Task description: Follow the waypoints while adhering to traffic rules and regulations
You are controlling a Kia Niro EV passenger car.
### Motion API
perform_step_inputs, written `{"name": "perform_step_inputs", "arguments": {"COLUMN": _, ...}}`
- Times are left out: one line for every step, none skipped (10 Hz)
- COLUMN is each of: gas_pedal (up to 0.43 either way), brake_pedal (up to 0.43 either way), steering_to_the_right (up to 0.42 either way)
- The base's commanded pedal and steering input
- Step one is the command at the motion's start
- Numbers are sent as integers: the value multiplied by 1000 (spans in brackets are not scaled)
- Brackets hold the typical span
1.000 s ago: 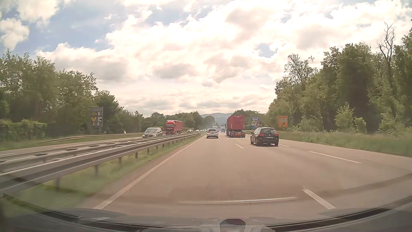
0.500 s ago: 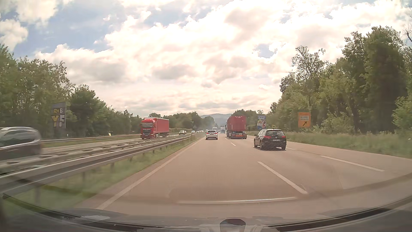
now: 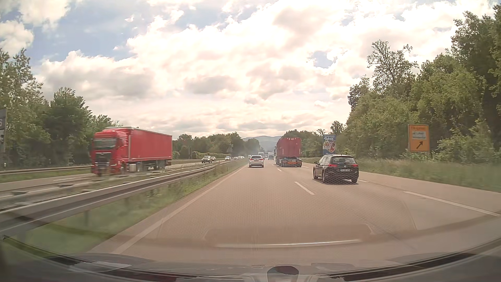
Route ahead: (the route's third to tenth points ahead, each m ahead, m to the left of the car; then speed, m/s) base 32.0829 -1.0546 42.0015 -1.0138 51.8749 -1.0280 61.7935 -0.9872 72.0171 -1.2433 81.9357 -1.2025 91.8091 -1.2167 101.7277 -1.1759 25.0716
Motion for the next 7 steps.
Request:
{"name": "perform_step_inputs", "arguments": {"gas_pedal": 47, "brake_pedal": 0, "steering_to_the_right": 2}}
{"name": "perform_step_inputs", "arguments": {"gas_pedal": 47, "brake_pedal": 0, "steering_to_the_right": 2}}
{"name": "perform_step_inputs", "arguments": {"gas_pedal": 47, "brake_pedal": 0, "steering_to_the_right": 2}}
{"name": "perform_step_inputs", "arguments": {"gas_pedal": 59, "brake_pedal": 0, "steering_to_the_right": 2}}
{"name": "perform_step_inputs", "arguments": {"gas_pedal": 59, "brake_pedal": 0, "steering_to_the_right": 2}}
{"name": "perform_step_inputs", "arguments": {"gas_pedal": 67, "brake_pedal": 0, "steering_to_the_right": 2}}
{"name": "perform_step_inputs", "arguments": {"gas_pedal": 79, "brake_pedal": 0, "steering_to_the_right": 1}}
